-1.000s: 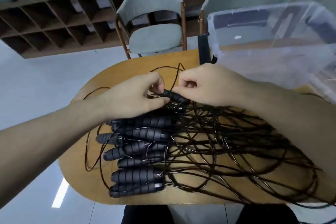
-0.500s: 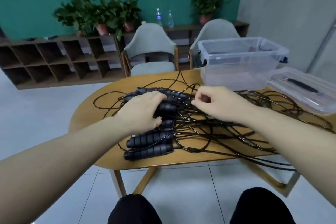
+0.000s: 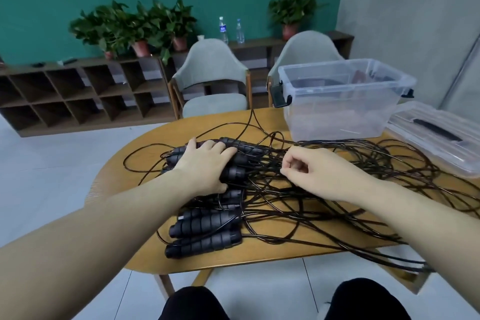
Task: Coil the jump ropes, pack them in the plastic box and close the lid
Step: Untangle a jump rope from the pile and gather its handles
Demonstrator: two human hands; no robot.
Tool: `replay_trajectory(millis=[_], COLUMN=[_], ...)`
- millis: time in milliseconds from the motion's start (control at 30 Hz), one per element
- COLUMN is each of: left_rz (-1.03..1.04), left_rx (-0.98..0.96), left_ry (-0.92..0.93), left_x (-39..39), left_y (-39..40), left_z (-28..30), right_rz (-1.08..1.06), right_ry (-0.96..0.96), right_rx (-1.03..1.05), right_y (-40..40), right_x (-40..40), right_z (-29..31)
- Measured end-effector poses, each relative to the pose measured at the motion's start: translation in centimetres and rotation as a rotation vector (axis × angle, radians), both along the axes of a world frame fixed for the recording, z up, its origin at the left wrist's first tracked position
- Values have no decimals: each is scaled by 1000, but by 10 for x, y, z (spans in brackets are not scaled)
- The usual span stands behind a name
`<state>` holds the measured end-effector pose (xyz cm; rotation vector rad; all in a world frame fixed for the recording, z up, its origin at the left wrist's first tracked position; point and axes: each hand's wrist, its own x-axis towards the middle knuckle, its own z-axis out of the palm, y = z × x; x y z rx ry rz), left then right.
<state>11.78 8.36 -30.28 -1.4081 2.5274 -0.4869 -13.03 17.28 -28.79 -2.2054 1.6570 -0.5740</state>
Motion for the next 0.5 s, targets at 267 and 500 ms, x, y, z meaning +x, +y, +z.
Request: replay_trajectory(millis=[267, 500], left_rz=[-39, 30], left_rx=[69, 349], left_ry=[127, 308], left_x=[8, 21], left_y=[-17, -23], left_z=[-5, 17], right_rz=[5, -3], right_ry=[-34, -95], right_rx=[31, 12], right_y=[-25, -33], right_x=[5, 18], right_z=[-22, -27])
